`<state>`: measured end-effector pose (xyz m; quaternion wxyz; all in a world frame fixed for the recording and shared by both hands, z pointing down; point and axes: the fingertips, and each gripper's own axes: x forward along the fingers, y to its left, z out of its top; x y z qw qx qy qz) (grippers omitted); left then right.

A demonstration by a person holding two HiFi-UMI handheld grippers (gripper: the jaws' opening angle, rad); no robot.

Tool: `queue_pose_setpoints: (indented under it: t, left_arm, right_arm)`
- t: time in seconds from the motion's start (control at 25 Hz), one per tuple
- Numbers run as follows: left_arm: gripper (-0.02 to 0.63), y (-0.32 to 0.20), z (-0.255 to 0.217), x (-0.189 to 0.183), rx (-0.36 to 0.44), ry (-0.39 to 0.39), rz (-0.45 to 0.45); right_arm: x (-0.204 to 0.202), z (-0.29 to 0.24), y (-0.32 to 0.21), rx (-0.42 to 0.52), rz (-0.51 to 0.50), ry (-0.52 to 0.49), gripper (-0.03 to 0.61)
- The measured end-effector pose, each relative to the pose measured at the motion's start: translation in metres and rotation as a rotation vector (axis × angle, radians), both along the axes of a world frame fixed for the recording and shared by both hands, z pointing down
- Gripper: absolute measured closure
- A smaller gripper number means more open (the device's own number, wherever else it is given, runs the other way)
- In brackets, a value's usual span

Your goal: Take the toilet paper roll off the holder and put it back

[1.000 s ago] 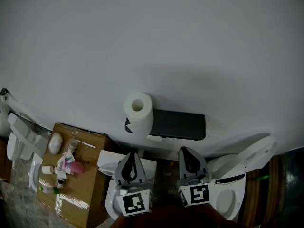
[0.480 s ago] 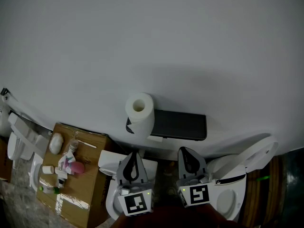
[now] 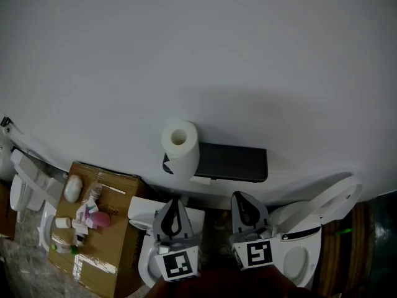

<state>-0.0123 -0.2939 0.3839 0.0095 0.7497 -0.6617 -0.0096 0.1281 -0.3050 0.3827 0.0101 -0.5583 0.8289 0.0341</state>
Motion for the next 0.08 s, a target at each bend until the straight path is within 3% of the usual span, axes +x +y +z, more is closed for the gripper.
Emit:
queue_pose_setpoints:
  t: [0.08]
  left_arm:
    - [0.598,0.0004,0.0005,0.0004,0.001,-0.004,-0.006]
  right_arm:
    - [0.0006,-0.0024,0.0003,0.008,0.001,-0.003,0.563]
